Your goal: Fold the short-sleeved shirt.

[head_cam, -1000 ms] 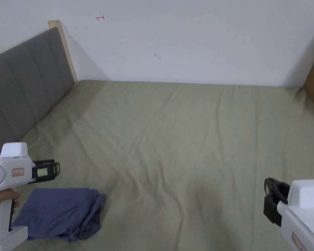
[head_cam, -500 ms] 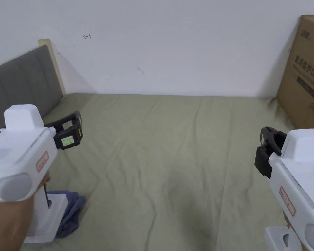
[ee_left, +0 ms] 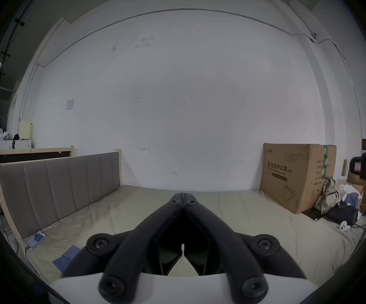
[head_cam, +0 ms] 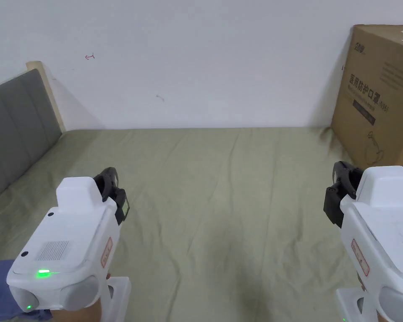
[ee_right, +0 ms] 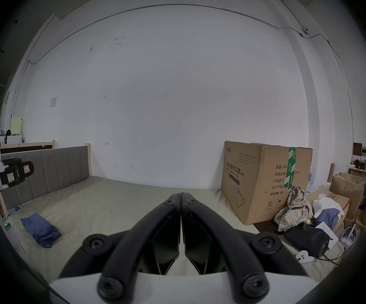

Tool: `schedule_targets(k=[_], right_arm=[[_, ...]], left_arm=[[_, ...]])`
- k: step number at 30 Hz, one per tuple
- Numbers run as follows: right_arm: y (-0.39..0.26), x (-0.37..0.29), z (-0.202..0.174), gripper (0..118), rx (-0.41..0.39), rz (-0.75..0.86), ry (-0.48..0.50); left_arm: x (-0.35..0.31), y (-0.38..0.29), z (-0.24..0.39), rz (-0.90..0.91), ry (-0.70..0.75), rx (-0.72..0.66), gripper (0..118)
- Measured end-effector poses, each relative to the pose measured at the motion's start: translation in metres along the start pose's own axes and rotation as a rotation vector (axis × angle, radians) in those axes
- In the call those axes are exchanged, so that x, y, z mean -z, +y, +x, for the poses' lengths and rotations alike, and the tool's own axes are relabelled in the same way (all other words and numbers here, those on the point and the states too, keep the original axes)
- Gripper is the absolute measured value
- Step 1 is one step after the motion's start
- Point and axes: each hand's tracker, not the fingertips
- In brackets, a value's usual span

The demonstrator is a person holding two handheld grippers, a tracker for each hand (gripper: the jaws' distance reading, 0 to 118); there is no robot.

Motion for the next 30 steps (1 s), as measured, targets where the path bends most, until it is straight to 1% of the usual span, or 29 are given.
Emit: schedule_targets(k=[3, 12, 30], right_arm=[[-0.001, -0.001, 0.002, 0, 0.004, 0.000, -0.006], [-0.002, -0.001, 0.005, 0, 0.009, 0.001, -0.019], [0.002, -0.005, 0.005, 0, 0.006, 0.009, -0.017]], left_arm=[[-0.001, -0.002, 0.007, -0.006, -0.018, 0.039, 0], [-0.001, -0.003, 0.014, -0.016, -0.056, 0.044, 0], [-0.001, 0.000, 0.013, -0.016, -0.069, 0.049, 0]])
